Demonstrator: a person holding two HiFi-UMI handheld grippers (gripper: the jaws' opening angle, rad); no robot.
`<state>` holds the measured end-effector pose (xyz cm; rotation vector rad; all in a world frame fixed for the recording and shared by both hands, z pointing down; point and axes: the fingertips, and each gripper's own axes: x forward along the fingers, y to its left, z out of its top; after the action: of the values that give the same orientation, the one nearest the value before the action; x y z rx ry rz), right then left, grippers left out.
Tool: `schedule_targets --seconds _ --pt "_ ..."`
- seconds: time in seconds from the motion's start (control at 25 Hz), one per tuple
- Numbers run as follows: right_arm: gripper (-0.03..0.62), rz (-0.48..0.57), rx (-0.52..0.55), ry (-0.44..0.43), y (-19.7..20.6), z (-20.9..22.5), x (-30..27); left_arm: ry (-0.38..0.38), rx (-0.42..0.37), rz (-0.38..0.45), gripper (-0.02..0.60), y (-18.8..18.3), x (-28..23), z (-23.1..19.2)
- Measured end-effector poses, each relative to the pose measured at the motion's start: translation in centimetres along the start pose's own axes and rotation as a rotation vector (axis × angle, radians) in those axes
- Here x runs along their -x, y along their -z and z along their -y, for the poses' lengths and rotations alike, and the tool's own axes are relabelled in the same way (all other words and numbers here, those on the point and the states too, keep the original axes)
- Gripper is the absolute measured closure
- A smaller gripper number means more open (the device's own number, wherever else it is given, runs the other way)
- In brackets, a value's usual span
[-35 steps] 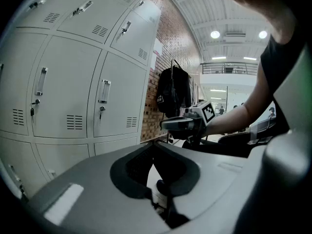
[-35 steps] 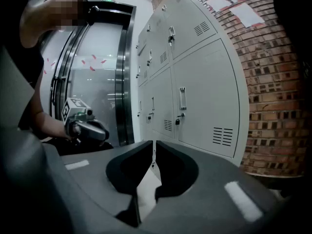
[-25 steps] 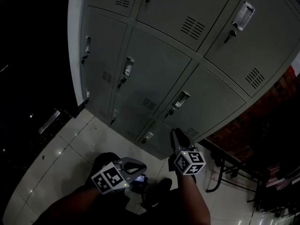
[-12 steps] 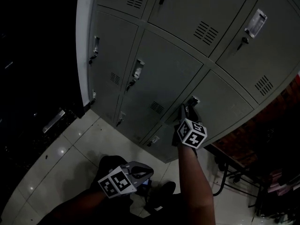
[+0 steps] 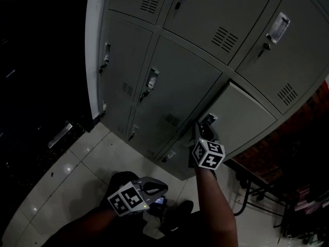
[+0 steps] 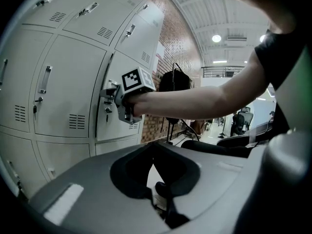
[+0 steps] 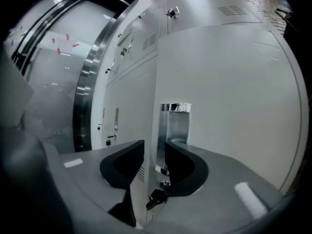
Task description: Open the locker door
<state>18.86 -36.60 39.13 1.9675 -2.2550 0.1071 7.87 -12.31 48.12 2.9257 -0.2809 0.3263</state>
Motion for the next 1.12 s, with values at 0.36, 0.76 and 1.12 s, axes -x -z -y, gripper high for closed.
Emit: schedule_targets --seconds 0.36,0.76,1.12 --pt "0.45 0.035 0.056 -0.166 2.0 -3.0 11.5 -0.014 -0.003 -0.014 0.571 0.5 0.0 -0.2" --pt "0.455 0.042 0.093 -0.25 5.5 0.1 23.0 -0.011 -0.008 -0.012 0.571 0.3 -0.1 -0.1" --pt "0.439 0.058 0.093 -0.248 6.6 4.2 27.7 -0.012 -0.016 -0.017 0.571 0.3 -0.5 0.2"
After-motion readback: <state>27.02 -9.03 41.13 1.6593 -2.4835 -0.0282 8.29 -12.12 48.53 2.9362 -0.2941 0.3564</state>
